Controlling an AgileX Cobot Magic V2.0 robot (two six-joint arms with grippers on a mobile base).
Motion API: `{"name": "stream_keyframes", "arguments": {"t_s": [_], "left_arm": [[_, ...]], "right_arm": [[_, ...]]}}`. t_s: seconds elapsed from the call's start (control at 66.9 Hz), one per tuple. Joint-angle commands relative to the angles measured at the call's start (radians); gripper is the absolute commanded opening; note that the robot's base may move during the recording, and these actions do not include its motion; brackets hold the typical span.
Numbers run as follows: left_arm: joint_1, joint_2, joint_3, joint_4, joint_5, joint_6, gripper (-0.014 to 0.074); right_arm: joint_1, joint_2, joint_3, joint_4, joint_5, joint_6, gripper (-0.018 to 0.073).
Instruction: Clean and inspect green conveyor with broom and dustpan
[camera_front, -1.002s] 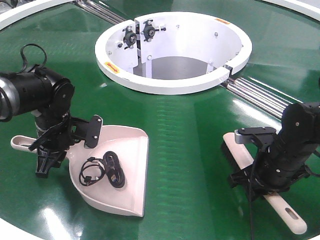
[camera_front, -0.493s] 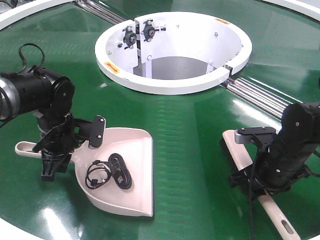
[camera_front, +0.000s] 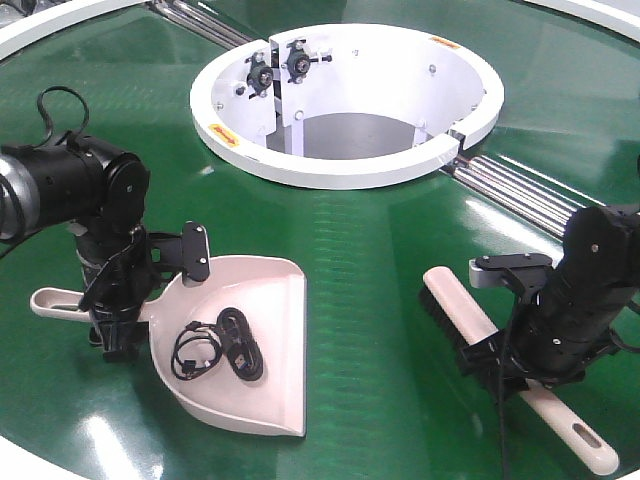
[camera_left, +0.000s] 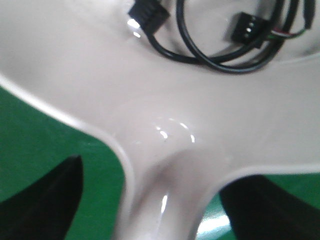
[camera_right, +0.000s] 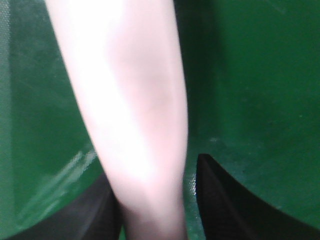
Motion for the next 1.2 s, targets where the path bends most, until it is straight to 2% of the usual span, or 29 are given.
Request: {"name": "stream_keyframes", "arguments": {"t_s": [0.0,0.09,0.284,0.478,0.568,0.822,1.181], "left_arm": [[-0.009,-0.048,-0.025,-0.003,0.006,-0.082,0.0624],[-0.009,-0.052,-0.025,-0.003,0.018,-0.119,0.0633],[-0.009,-0.085,-0.025,-0.005,0.033,-0.119,0.0627],[-0.009,-0.167,-0.025,-0.061,0.052,-0.119,0.0616],[-0.009,-0.227,-0.025,-0.09,0.088,-0.12,0.0598],[-0.009,-0.392,-0.024,-0.125,0.087,-0.12,0.0547],[-0.009,-0.599,-0.024,-0.128,0.063,-0.132,0.0463]], "right_arm": [[-0.006,-0.052,-0.022,-0.017,0.0,-0.016,0.0337],[-0.006,-0.069,-0.022,-0.017,0.0,-0.02,0.0376],[-0.006,-0.107,-0.022,-0.017,0.011,-0.023,0.0512],[-0.006,-0.173,-0.022,-0.017,0.011,-0.023,0.0599],[-0.006,-0.226,-0.022,-0.017,0.011,-0.023,0.0599],[-0.006,-0.459,-0.022,-0.01,-0.008,-0.042,0.0592],[-0.006,-0.787,-0.022,0.002,-0.263,-0.043,0.0592]]}}
